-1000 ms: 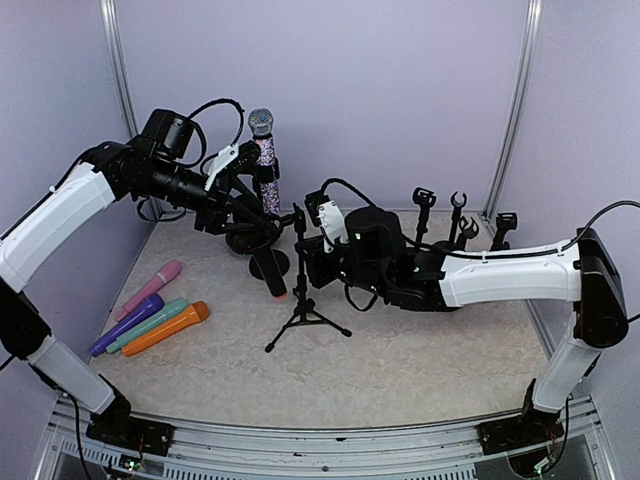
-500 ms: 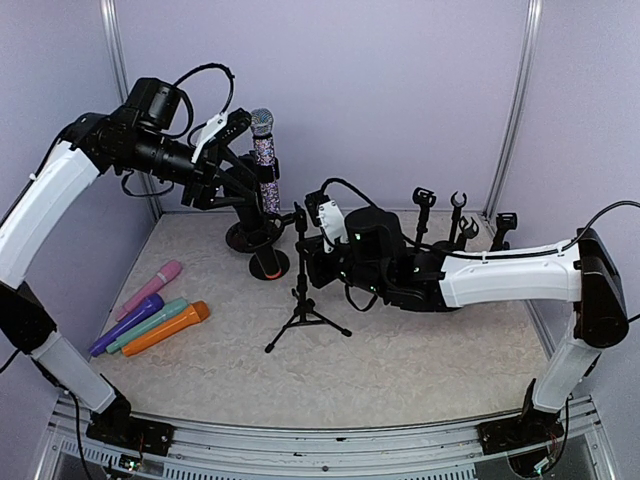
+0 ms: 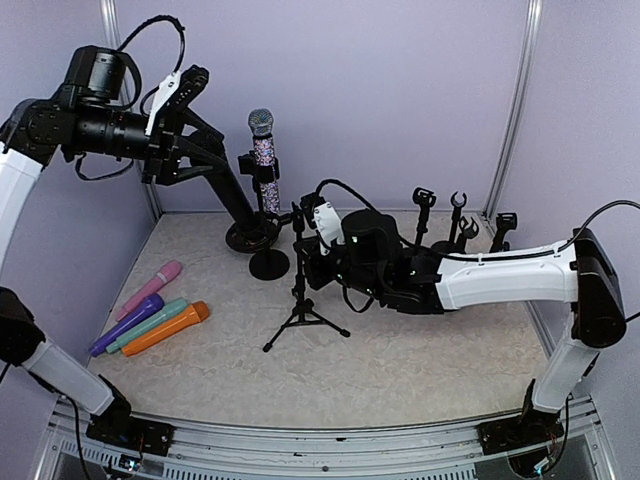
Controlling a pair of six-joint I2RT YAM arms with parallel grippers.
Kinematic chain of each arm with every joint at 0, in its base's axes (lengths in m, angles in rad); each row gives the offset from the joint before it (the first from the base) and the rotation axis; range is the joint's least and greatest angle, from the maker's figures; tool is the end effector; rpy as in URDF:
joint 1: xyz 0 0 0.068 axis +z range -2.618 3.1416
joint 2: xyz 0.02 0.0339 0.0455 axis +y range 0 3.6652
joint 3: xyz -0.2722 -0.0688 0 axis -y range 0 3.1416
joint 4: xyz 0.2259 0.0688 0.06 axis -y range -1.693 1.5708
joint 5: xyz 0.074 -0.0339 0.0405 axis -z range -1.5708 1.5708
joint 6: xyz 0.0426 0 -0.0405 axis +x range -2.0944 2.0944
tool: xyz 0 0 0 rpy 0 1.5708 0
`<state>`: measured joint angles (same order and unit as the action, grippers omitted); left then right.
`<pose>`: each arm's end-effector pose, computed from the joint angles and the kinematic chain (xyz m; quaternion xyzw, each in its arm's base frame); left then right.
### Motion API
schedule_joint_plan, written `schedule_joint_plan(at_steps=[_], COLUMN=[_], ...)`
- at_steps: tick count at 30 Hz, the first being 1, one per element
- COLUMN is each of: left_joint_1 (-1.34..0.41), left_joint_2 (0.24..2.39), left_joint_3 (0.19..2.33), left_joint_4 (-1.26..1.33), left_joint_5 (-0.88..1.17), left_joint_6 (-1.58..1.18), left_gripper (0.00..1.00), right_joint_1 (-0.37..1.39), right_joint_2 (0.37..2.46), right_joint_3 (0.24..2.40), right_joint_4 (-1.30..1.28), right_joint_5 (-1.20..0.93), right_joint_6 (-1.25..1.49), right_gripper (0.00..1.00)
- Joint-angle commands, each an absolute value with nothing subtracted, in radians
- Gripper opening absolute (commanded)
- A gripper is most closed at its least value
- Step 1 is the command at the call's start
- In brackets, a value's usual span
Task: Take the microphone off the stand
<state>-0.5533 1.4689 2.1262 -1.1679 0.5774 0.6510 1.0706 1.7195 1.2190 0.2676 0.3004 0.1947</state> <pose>0.1836 -0.1407 0.5162 0.5871 0.6001 -0.2217 0.4961 0.2024 0.3440 0.3005 -0.2449 0.7418 0.2679 0.5639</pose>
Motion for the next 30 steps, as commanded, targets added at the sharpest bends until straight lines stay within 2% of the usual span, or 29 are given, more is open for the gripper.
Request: schedule_joint_plan(at_steps=[1,11,17,22,25,30], left_joint_1=[-0.553,-0.551,-0.551,-0.538,-0.512,-0.513], left_joint_2=[1.335,1.204,1.123,1.166,1.22,1.229], left_joint_3=[2.165,2.105,1.89,1.765,1.743,1.613], left_joint_4=[-1.027,-1.043,-1.081,-1.239,-1.353,-1.356], left_joint_5=[0.486,0.435,0.262,0.084,0.116,0.16], left_joint_6=[0.683,0.705,0.824,0.893,0.888,0.892], left_gripper=[0.26,0.26,0.25,0.17,0.13,0.08], right_joint_1=[1.07,1.005,0.958,0.932,0.922,0.909], right_joint_2=[1.786,1.781,1.737,1.708,1.702,1.702], right_joint_3=[1.218,1.285,1.264,1.231,1.219,1.21], right_joint_4=[0.145,0.131,0.143,0.157,0.16,0.169], right_joint_5=[0.34,0.342,0.35,0.347,0.345,0.332], right_joint_6=[0.107,-0.02,-0.035,-0.024,-0.013,0.002], right_gripper=[0.0,0.0,0.0,0.0,0.0,0.0])
